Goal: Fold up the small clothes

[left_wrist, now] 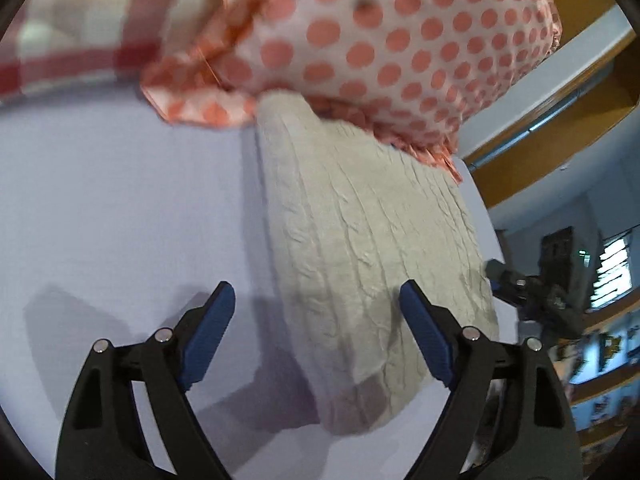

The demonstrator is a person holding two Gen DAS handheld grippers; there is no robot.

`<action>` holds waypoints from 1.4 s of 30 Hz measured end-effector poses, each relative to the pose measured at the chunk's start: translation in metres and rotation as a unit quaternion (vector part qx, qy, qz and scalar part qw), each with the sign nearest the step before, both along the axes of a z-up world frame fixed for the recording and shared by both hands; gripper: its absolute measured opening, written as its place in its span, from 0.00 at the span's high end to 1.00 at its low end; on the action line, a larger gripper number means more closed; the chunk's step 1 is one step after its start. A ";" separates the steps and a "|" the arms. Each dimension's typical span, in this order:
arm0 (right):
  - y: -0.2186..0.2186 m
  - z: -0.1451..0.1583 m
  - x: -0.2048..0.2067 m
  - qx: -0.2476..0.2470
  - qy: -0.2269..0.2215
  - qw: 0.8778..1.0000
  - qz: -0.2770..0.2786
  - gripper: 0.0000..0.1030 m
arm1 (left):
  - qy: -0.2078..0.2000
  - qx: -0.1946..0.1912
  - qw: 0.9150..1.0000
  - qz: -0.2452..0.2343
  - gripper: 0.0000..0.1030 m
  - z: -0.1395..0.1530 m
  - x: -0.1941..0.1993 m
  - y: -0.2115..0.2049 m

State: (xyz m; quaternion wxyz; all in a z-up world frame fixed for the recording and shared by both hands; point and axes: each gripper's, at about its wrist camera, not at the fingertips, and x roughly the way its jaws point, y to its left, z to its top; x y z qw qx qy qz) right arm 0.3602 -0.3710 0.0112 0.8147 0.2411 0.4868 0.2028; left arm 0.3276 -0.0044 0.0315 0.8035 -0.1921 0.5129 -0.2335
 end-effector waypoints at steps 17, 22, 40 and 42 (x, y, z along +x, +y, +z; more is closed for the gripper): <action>0.016 -0.022 -0.005 0.111 -0.005 0.993 0.032 0.61 | -0.021 -0.013 1.000 -0.010 0.60 0.005 0.004 -0.016; 0.078 0.013 -0.017 0.111 -0.047 0.988 0.097 0.63 | -0.066 0.007 0.998 0.015 0.61 0.037 -0.028 0.038; 0.184 0.059 -0.077 -0.004 -0.138 0.973 0.188 0.37 | -0.163 0.041 0.985 0.034 0.44 0.080 -0.089 0.096; 0.207 0.050 -0.081 -0.028 -0.123 0.969 0.213 0.28 | -0.144 0.035 0.989 0.011 0.43 0.069 -0.082 0.079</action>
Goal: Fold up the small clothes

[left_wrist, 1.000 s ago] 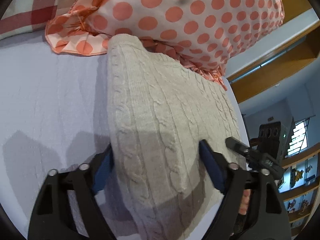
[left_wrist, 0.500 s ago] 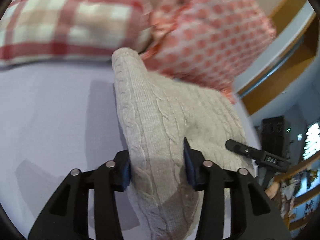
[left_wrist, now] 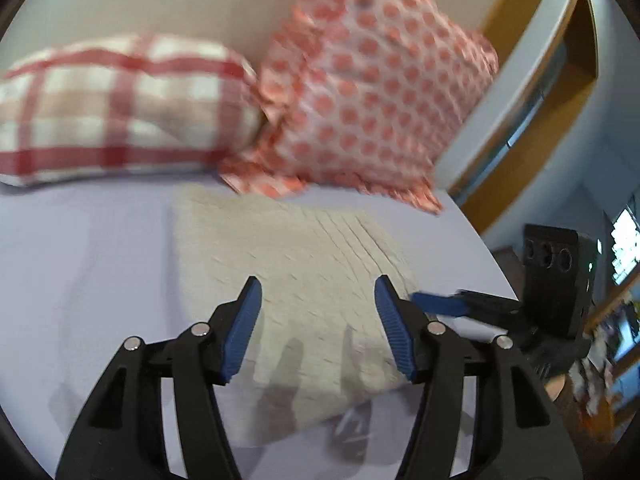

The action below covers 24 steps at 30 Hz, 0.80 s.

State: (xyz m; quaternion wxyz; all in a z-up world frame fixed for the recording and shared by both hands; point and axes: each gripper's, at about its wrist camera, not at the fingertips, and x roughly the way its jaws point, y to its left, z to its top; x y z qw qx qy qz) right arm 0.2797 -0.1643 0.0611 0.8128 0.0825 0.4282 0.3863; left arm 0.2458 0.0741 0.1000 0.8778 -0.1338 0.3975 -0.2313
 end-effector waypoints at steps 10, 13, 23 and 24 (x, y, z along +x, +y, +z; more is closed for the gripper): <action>-0.015 -0.009 -0.009 -0.038 0.011 0.996 -0.086 0.16 | 0.015 0.047 0.998 0.028 0.35 -0.022 -0.013 -0.012; -0.020 0.005 -0.047 -0.067 -0.042 0.989 -0.128 0.01 | -0.006 0.104 0.993 0.063 0.07 -0.016 -0.056 -0.005; -0.010 -0.037 -0.095 -0.196 -0.046 0.962 -0.186 0.01 | 0.051 0.189 0.974 0.115 0.03 -0.066 -0.117 0.001; -0.011 -0.040 -0.098 -0.200 -0.044 0.961 -0.188 0.01 | 0.057 0.196 0.972 0.120 0.03 -0.071 -0.116 -0.001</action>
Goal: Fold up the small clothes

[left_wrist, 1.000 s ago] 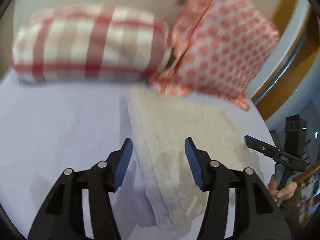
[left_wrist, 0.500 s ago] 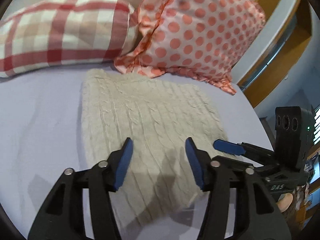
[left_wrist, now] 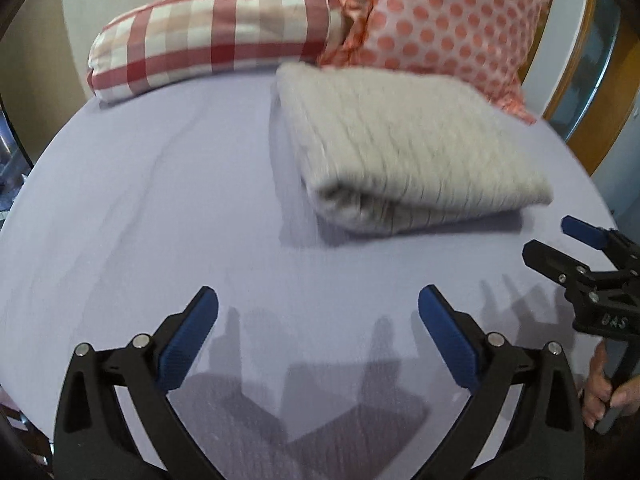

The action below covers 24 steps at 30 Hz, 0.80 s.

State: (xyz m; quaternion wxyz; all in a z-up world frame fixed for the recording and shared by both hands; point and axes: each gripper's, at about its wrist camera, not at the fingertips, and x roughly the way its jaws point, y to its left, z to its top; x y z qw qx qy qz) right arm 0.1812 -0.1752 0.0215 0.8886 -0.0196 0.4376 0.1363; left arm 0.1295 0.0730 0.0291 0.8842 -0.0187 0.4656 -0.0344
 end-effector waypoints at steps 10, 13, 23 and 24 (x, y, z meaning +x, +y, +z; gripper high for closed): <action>0.007 -0.020 0.001 -0.012 0.029 0.999 -0.009 0.01 | 0.012 0.006 1.000 0.016 0.03 -0.011 0.006 0.001; 0.012 -0.024 0.003 -0.021 0.032 0.999 -0.007 0.01 | 0.010 0.013 1.000 0.018 0.03 -0.012 0.008 -0.001; 0.017 -0.024 0.005 -0.035 0.029 0.999 -0.008 0.01 | -0.001 0.039 0.999 0.015 0.02 -0.016 0.007 -0.008; 0.017 -0.024 0.005 -0.035 0.030 0.999 -0.008 0.01 | -0.002 0.039 0.999 0.015 0.02 -0.016 0.007 -0.008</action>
